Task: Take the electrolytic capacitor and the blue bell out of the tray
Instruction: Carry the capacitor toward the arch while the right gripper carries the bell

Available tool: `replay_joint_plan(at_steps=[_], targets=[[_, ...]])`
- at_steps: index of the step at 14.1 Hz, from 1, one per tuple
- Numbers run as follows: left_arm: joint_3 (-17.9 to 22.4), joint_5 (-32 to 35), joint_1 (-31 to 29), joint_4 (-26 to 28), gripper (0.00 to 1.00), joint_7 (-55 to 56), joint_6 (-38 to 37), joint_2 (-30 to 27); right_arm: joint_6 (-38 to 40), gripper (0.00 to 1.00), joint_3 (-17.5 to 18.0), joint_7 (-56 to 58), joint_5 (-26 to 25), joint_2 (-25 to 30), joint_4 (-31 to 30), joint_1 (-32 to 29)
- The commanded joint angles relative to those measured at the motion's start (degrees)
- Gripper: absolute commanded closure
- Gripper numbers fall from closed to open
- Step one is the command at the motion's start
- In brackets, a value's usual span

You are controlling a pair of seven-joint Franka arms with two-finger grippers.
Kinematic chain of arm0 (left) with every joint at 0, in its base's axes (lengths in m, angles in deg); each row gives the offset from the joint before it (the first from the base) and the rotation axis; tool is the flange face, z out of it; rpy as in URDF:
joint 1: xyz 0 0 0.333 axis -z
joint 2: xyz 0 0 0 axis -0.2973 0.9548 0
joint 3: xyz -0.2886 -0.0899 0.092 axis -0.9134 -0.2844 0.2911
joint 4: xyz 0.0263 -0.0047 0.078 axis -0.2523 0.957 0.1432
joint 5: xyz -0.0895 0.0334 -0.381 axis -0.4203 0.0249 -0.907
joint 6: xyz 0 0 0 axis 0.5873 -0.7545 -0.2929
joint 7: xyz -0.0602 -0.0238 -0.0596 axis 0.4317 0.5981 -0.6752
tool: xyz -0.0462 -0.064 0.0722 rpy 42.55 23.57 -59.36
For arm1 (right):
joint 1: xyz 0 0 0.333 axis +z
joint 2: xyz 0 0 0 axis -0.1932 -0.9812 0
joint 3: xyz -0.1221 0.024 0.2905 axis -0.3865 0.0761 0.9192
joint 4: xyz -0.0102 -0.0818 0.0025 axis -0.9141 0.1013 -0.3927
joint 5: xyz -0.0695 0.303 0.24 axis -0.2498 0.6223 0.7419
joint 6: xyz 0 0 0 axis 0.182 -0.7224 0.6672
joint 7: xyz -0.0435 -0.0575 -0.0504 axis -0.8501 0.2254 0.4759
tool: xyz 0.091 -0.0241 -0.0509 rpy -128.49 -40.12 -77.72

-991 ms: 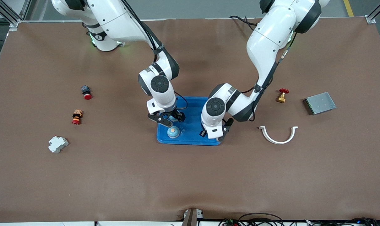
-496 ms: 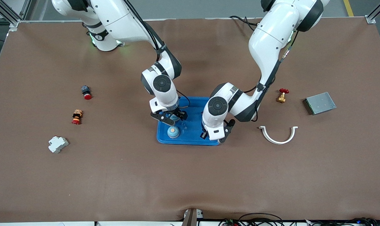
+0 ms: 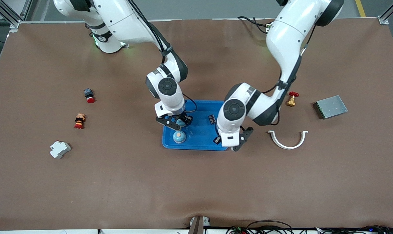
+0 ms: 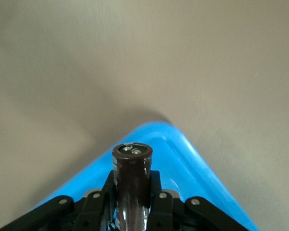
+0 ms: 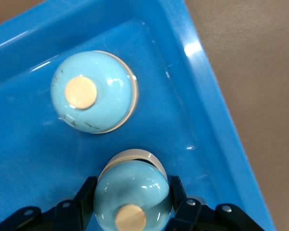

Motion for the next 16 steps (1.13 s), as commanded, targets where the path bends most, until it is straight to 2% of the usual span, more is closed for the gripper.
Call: replay_joint_plan(at_steps=[1,7,10,13,16], targets=[[-0.2,1.1,-3.9,0.9,1.00,-7.0,-2.4,-3.4,6.3,1.00,-0.1,6.7,1.1,4.1,0.3,-3.4],[-0.1,1.1,-13.0,1.0,1.00,-21.9,-2.4,-3.7,19.6,1.00,-0.2,34.1,2.8,13.2,-1.4,-17.4],[0.0,1.1,-16.2,1.4,1.00,-26.3,-2.4,-2.9,19.8,1.00,-0.2,48.6,2.8,16.2,-5.3,-25.5],[0.0,1.2,-19.3,2.8,1.00,-27.8,-2.4,-2.3,18.8,1.00,-0.3,61.2,2.8,16.0,-7.2,-32.0],[0.0,1.8,-21.7,3.5,1.00,-29.1,-2.0,-1.5,15.3,1.00,-0.3,69.3,2.8,15.7,-9.2,-36.0]])
